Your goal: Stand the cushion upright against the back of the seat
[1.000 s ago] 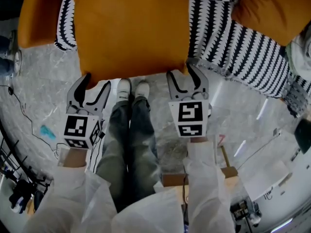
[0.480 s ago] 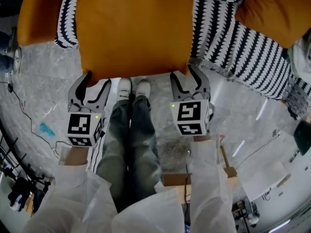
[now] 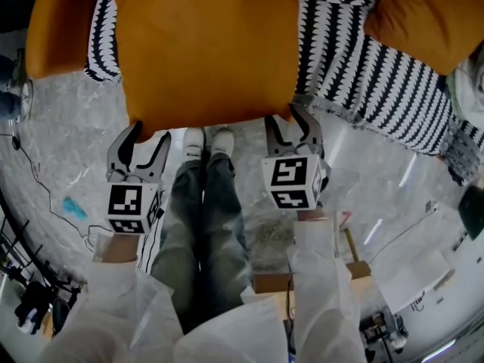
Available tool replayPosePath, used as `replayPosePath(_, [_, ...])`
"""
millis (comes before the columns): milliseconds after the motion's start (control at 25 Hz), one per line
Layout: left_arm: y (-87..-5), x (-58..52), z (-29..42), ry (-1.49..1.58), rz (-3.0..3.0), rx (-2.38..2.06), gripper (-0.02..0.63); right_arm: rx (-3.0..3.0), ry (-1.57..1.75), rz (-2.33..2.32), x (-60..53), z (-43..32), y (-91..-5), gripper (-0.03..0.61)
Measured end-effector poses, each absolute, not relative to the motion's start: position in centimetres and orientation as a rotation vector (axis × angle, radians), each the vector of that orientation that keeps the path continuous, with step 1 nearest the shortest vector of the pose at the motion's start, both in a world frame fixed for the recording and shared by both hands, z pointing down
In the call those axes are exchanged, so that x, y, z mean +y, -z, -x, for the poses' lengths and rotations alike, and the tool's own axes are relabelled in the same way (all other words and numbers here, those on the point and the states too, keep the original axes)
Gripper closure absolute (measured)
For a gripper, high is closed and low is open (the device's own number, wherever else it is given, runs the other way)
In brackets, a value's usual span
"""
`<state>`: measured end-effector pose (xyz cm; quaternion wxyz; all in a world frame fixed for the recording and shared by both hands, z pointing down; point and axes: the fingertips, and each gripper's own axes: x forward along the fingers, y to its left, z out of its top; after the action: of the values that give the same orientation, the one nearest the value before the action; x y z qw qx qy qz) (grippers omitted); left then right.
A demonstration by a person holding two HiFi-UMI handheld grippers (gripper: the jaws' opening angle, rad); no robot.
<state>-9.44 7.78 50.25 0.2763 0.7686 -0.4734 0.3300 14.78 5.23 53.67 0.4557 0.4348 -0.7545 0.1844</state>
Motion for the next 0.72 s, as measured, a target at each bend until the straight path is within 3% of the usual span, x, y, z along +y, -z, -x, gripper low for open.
replayPosePath(520, [-50.4, 7.5, 9.7, -0.886, -2.038, -1.279, 0.436, -1.837, -0.448, -1.157, 5.2, -15.0, -52.7, 0.538])
replayPosePath(720, [-49.8, 7.3, 9.7, -0.888, -2.052, -1.29, 0.491, -1.846, -0.508, -1.199, 4.9, -14.9, -51.8, 0.555])
